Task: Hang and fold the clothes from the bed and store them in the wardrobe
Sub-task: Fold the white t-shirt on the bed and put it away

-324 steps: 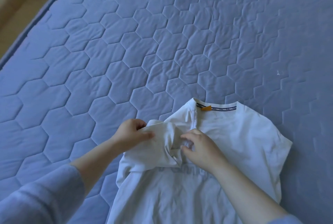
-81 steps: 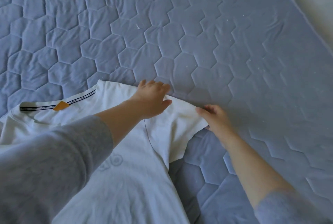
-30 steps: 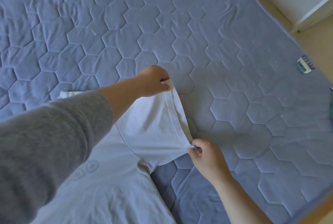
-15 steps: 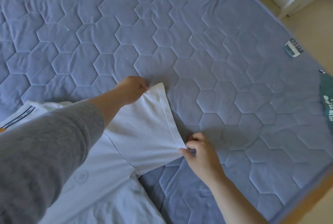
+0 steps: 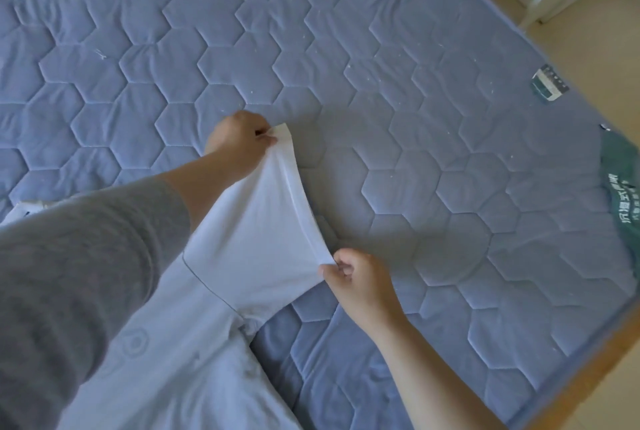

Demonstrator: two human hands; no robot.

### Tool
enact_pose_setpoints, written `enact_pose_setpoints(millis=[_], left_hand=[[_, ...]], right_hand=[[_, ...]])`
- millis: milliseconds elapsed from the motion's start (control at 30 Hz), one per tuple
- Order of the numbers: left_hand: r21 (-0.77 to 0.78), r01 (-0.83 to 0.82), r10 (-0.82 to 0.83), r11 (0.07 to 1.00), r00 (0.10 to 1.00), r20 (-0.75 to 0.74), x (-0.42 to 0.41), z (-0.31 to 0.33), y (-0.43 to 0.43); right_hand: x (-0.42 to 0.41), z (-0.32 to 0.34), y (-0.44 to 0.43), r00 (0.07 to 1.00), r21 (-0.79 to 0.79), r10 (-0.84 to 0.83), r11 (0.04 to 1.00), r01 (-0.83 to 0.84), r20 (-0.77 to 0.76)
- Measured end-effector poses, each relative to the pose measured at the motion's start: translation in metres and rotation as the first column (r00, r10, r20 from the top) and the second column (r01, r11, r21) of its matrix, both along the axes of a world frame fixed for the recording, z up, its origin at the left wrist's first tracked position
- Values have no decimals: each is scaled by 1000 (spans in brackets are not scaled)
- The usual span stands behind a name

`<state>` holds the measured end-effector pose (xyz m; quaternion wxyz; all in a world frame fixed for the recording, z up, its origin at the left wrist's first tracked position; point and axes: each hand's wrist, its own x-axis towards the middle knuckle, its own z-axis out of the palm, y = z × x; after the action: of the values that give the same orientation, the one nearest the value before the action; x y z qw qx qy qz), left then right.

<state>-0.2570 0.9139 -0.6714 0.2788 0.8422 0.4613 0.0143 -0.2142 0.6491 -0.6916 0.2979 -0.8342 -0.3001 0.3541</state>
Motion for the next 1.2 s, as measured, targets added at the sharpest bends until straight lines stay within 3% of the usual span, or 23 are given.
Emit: enact_pose_setpoints(millis=[100, 200, 267, 500, 833, 1000, 1200], left_hand=[[157, -31, 31, 987, 1000, 3, 6, 16, 22], [210, -37, 54, 977, 996, -76, 6, 26, 35], [163, -40, 57, 986, 993, -99, 2, 27, 35], [-155, -114, 130, 981, 987, 94, -13, 24, 25], [-285, -161, 250, 945, 916, 315, -75, 75, 18], [-444, -280, 466, 851, 792, 394, -128, 96, 10], [-397, -367, 498, 841, 812, 305, -219, 97, -4]], right_hand=[[11, 8, 29, 998, 45, -52, 998, 51, 17], [22, 13, 51, 998, 17, -45, 999, 45, 43], [26, 12, 54, 999, -23, -44, 999, 45, 23], [18, 8, 40, 981, -101, -181, 979, 174, -64], [-31, 57, 42, 941, 155, -338, 929, 336, -16], [-72, 82, 37, 974, 234, -180, 961, 145, 137], [-130, 95, 23, 944, 205, 95, 965, -166, 315]])
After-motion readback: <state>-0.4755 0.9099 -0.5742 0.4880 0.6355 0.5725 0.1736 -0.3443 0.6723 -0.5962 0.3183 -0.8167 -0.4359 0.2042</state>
